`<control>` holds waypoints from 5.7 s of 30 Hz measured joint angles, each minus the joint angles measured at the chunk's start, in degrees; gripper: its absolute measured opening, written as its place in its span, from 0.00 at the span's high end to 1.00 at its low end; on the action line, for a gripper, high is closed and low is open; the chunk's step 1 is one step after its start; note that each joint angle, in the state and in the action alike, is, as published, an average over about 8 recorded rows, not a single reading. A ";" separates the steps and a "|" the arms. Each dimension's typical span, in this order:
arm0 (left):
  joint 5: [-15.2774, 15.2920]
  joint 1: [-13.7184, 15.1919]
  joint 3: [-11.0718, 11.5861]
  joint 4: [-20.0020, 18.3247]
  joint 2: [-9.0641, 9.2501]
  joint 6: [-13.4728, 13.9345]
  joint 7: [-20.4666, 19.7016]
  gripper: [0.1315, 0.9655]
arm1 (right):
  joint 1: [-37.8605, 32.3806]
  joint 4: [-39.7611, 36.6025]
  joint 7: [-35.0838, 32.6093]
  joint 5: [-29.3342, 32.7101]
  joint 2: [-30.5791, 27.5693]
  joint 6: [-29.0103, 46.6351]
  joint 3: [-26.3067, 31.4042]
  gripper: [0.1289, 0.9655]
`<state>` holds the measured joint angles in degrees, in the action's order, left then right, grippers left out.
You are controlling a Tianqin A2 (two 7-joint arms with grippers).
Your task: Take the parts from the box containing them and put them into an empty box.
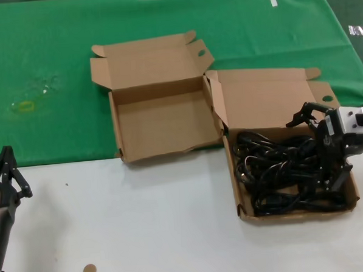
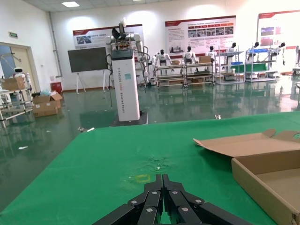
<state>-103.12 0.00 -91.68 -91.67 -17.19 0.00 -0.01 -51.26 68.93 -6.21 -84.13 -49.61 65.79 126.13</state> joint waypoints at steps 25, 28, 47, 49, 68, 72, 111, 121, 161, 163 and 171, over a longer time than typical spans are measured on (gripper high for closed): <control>0.00 0.00 0.00 0.00 0.00 0.00 0.00 0.98 | -1.25 -5.80 -3.13 7.25 5.65 2.00 -2.51 0.46; 0.00 0.00 0.00 0.00 0.00 0.00 0.00 0.98 | -1.79 -6.46 -3.37 7.93 6.06 2.21 -2.59 0.49; 0.00 0.00 0.00 0.00 0.00 0.00 0.00 0.98 | -5.19 -5.52 -0.44 10.64 5.75 6.46 -3.23 0.86; 0.00 0.00 0.00 0.00 0.00 0.00 0.00 0.98 | -6.37 -5.54 0.04 10.84 5.97 6.89 -3.44 0.86; 0.01 0.00 0.00 0.00 0.00 0.00 -0.05 0.98 | -15.46 -10.03 3.07 12.61 19.63 0.52 -3.11 0.86; 0.02 0.00 0.00 0.00 0.00 0.00 -0.06 0.98 | -16.71 -13.29 3.25 12.94 24.14 -1.89 -2.43 0.87; 0.02 0.00 0.00 0.00 0.00 0.00 -0.02 0.98 | -21.95 -36.74 -5.30 15.41 39.44 -13.82 1.25 0.87; 0.02 0.00 0.00 0.00 0.00 0.00 -0.02 0.98 | -23.14 -40.40 -7.92 15.14 40.69 -14.97 1.15 0.80; 0.01 0.00 0.00 0.00 0.00 0.00 -0.01 0.81 | -7.72 -23.27 -3.34 8.85 36.81 -23.74 -5.75 0.05; 0.00 0.00 0.00 0.00 0.00 0.00 -0.01 0.81 | -5.76 -21.75 -3.02 7.92 36.67 -25.14 -6.70 0.04; 0.00 0.00 0.00 0.00 0.00 0.00 0.00 0.66 | 1.95 -15.75 -1.78 4.30 36.09 -30.62 -10.46 0.00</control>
<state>-103.12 0.00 -91.68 -91.67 -17.19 0.00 -0.01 -49.31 53.18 -7.99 -79.84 -13.52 35.17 115.67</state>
